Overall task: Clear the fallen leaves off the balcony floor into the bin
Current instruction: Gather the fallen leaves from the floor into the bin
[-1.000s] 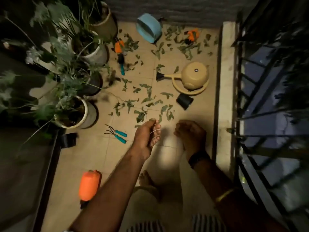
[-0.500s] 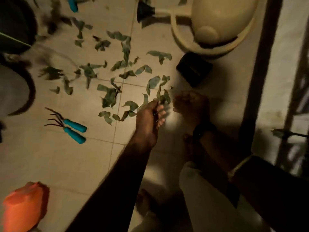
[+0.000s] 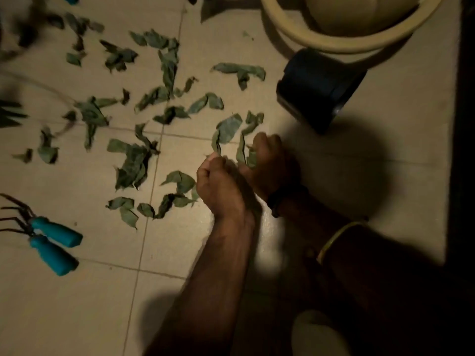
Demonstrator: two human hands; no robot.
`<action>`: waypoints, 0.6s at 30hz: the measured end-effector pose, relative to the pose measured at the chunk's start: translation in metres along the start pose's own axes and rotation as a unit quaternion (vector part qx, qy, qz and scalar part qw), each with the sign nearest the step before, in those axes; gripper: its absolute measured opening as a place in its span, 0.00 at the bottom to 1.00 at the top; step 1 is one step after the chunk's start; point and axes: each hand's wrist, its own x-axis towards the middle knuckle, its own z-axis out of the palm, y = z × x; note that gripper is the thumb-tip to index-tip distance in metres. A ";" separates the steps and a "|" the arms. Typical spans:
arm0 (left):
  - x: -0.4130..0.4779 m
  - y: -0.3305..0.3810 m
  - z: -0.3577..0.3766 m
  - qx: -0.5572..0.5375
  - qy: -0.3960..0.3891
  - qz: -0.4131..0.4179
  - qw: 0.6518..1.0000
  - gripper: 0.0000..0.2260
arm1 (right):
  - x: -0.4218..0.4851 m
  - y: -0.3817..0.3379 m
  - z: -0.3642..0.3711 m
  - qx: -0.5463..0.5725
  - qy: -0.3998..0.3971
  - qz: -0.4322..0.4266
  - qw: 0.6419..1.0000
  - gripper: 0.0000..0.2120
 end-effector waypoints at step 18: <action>0.006 0.014 0.040 0.178 -0.281 -0.028 0.943 0.14 | 0.004 -0.005 -0.048 0.125 0.093 -0.001 0.988 0.14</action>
